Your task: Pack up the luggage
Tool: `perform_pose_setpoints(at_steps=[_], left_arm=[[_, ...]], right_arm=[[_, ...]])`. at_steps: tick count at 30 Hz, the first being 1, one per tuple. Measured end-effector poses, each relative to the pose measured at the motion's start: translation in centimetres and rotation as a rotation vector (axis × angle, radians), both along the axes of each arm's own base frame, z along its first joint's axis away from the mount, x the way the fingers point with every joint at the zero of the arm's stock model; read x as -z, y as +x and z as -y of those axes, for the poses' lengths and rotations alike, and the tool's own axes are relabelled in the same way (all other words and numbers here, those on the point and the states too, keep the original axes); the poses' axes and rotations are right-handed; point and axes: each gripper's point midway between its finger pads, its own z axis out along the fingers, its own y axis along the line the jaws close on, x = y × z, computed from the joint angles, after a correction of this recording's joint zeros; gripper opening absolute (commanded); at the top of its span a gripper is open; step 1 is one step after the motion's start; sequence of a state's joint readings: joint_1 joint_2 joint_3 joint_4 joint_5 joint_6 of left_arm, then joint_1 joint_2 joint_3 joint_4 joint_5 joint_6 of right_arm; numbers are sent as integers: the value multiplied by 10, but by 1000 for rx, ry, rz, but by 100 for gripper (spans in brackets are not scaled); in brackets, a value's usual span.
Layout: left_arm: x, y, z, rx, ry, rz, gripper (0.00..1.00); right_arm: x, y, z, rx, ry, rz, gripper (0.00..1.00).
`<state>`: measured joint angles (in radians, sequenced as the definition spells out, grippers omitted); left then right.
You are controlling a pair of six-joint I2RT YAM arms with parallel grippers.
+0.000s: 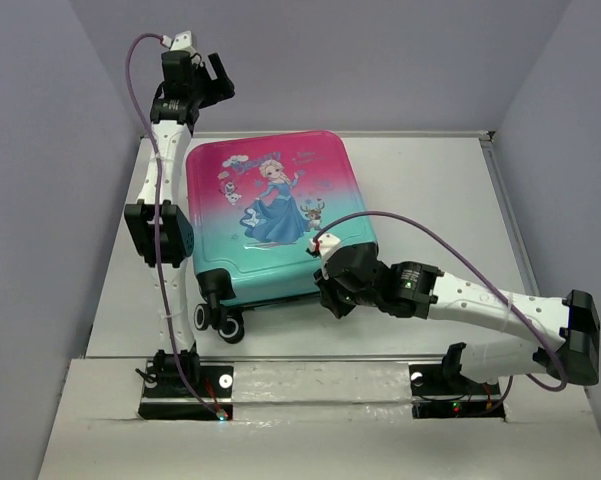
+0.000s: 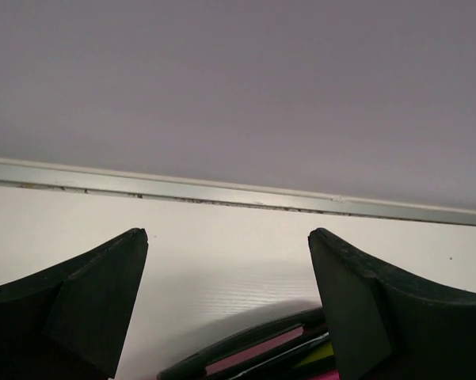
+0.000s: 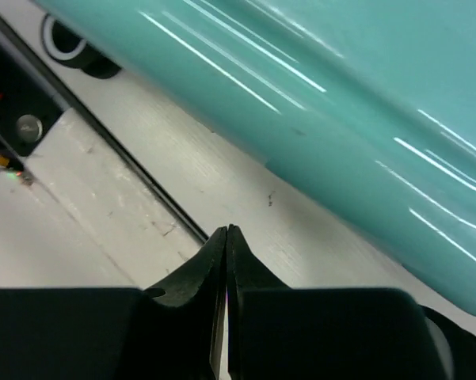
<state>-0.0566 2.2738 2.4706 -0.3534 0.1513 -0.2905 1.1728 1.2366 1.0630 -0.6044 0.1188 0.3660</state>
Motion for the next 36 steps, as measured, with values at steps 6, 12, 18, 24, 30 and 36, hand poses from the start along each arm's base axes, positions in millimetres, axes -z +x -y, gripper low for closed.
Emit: perform_pose_setpoints(at_steps=[6,12,18,24,30,36], left_arm=[[61,22,5,84,-11,-60,94],[123,24,24,207,-8,-151,94],[172,-5,21,217,-20,-251,93],[167,-54,-51,-78,-9,-240,92],[169,-149,-115,-396,-23,-246,92],[176,-242,-103,-427,-40,-292,92]], right_arm=[[9,37,20,164,-57,74,7],[19,76,50,302,-75,72,7],[28,116,83,397,-77,28,7],[25,171,99,469,-53,-27,7],[11,260,105,573,-36,-32,8],[-34,386,102,626,81,60,45]])
